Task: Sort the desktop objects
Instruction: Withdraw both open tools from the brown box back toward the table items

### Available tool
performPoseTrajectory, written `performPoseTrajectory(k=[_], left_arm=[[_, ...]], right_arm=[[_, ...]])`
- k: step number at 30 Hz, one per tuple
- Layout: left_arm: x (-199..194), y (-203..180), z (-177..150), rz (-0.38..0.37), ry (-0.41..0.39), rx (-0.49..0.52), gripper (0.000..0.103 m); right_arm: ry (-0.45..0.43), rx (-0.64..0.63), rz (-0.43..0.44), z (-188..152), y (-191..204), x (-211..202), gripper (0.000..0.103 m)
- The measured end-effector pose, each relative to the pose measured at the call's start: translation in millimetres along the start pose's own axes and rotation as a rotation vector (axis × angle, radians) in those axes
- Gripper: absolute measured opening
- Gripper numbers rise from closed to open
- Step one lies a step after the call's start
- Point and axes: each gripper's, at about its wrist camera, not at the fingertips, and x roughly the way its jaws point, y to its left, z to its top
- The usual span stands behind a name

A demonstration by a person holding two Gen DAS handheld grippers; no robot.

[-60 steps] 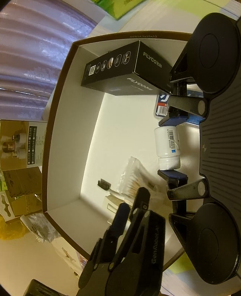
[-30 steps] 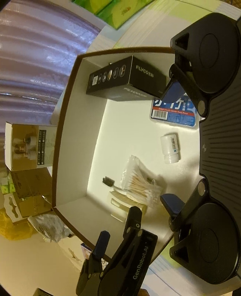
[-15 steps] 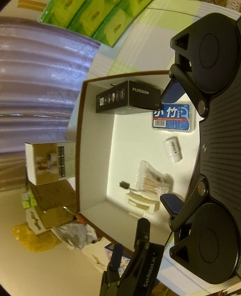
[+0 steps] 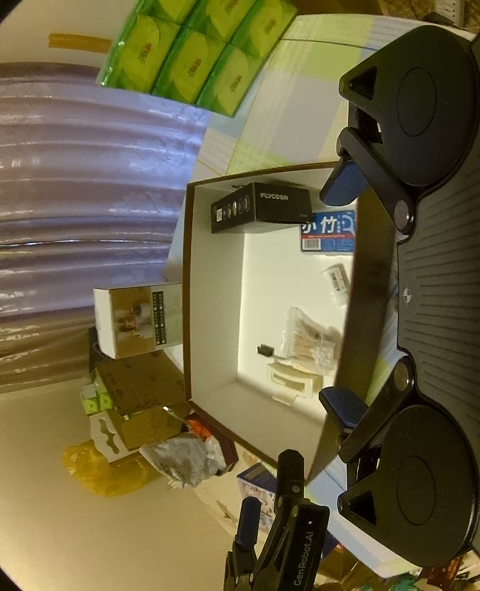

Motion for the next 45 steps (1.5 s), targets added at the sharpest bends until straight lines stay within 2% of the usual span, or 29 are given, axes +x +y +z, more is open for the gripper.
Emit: performPoseTrajectory(k=[10, 23, 36, 45], left_arm=[[-47.6, -13.5, -29.4, 0.03, -0.054, -0.007, 0.091], [-87.9, -39.4, -64.2, 0.06, -0.088, -0.004, 0.093], [-115.7, -66.0, -96.9, 0.103, -0.135, 0.0, 0.102], [-124.1, -80.5, -117.9, 0.085, -0.098, -0.01, 0.102]], right_arm=[[-0.079, 0.008, 0.013, -31.6, 16.0, -51.4, 0.101], [-0.077, 0.045, 0.061, -74.6, 17.2, -92.3, 0.101], [-0.083, 0.034, -0.015, -110.4, 13.8, -125.2, 0.101], [-0.065, 0.072, -0.002, -132.5, 9.8, -141.2, 0.101]])
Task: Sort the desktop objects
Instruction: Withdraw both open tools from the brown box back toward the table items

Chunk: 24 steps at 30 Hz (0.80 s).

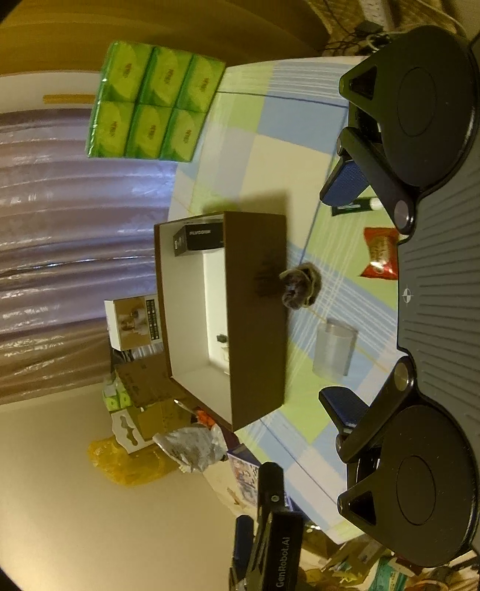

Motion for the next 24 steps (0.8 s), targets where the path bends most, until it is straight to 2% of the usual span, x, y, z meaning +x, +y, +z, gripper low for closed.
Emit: performPoseTrajectory(k=[6, 16, 24], left_arm=[[-6.6, -7.6, -11.8, 0.002, 0.026, -0.004, 0.102], [-5.1, -20.9, -31.5, 0.009, 0.073, 0.001, 0.102], [1.6, -27.3, -38.9, 0.015, 0.108, 0.009, 0.102]], right_arm=[[0.007, 0.016, -0.003, -8.4, -0.5, -8.9, 0.101], [0.013, -0.083, -0.065, -24.7, 9.1, -13.0, 0.101], [0.051, -0.034, -0.053, -38.9, -2.9, -10.1, 0.101]])
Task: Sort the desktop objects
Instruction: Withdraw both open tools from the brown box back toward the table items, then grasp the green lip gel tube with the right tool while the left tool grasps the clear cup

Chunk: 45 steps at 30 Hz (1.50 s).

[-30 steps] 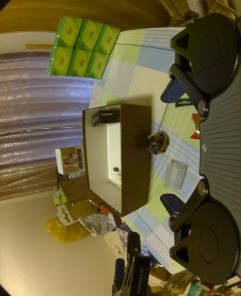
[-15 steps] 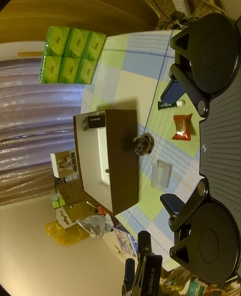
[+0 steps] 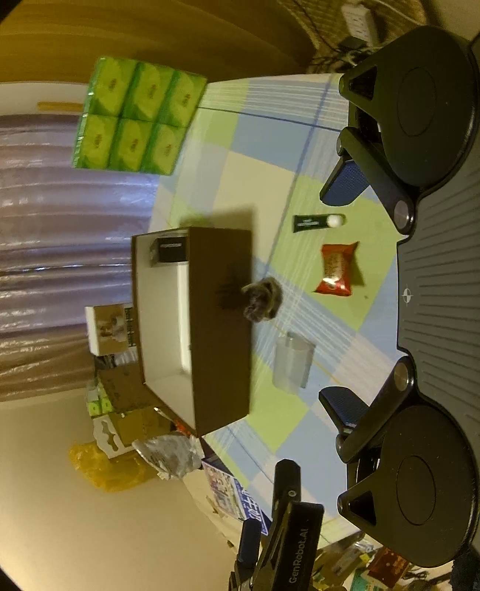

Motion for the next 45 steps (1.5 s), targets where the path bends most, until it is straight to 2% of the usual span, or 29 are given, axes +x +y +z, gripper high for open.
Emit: performPoseTrajectory(k=[12, 21, 26, 32, 37, 39, 41, 45], left_arm=[[25.0, -6.6, -4.6, -0.015, 0.073, 0.011, 0.102], [49.4, -8.0, -3.5, -0.04, 0.125, 0.024, 0.102], [67.5, -6.5, -1.9, -0.064, 0.157, 0.022, 0.102], [96.3, -2.8, 3.0, -0.07, 0.159, 0.023, 0.102], [118.6, -0.8, 8.7, -0.09, 0.163, 0.018, 0.102], [127.4, 0.1, 11.0, -0.096, 0.168, 0.019, 0.102], [135.1, 1.4, 13.3, -0.104, 0.17, 0.02, 0.102], [148.3, 2.5, 19.5, -0.117, 0.167, 0.022, 0.102]], right_arm=[[0.104, 0.025, -0.067, -20.4, -18.5, 22.4, 0.101], [0.155, 0.061, -0.09, -22.0, -30.4, 40.7, 0.101], [0.159, 0.106, -0.102, -17.4, -44.1, 51.6, 0.101], [0.114, 0.17, -0.093, -7.9, -62.7, 64.9, 0.101], [0.108, 0.154, -0.103, 0.5, -68.0, 85.8, 0.101], [0.108, 0.146, -0.098, 2.1, -70.2, 95.4, 0.097], [0.12, 0.14, -0.099, 3.6, -73.0, 106.9, 0.08], [0.137, 0.141, -0.105, 6.8, -81.2, 128.8, 0.064]])
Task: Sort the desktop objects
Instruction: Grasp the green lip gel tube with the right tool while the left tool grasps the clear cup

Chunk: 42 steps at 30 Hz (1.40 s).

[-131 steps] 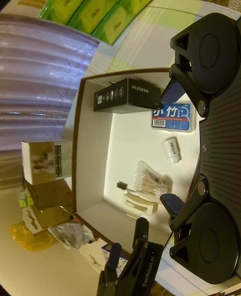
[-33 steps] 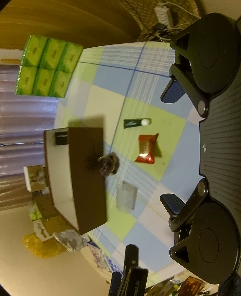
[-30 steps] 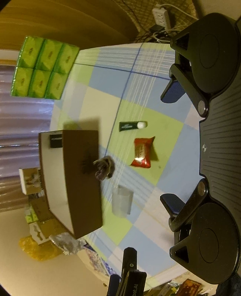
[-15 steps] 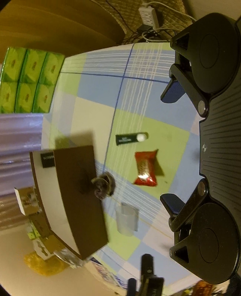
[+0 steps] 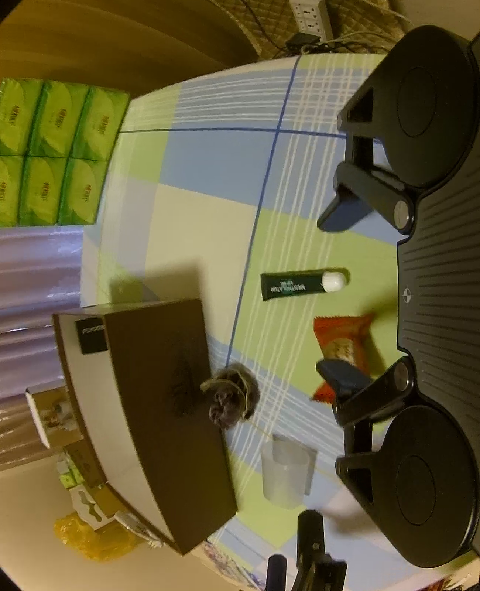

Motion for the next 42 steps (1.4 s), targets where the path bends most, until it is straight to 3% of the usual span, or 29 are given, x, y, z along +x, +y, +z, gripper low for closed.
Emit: performPoseTrajectory(k=[5, 15, 19, 31, 34, 38, 42], left_arm=[[14.5, 1.9, 7.5, -0.013, 0.008, 0.006, 0.102], [36.1, 8.6, 15.1, -0.023, 0.039, 0.0, 0.102], [44.3, 9.4, 17.1, -0.024, 0.049, 0.002, 0.102], [67.9, 2.3, 28.3, -0.015, 0.077, 0.019, 0.1], [74.5, 0.9, 30.4, -0.005, 0.075, 0.03, 0.096], [83.1, 1.6, 29.2, -0.011, 0.082, 0.048, 0.076], [81.4, 4.1, 23.6, -0.026, 0.069, 0.075, 0.076]], right_arm=[[0.022, -0.012, -0.004, 8.7, -4.8, 22.6, 0.045], [0.06, -0.051, -0.015, 15.9, -7.7, 50.7, 0.028], [0.054, -0.063, -0.031, 12.7, -9.2, 52.6, 0.015], [0.057, 0.003, -0.052, 0.3, -23.2, 36.8, 0.014], [0.059, 0.008, -0.052, -2.0, -23.5, 34.1, 0.014], [0.063, -0.008, -0.053, -2.4, -21.5, 33.8, 0.015], [0.059, -0.023, -0.054, -3.1, -19.1, 34.6, 0.015]])
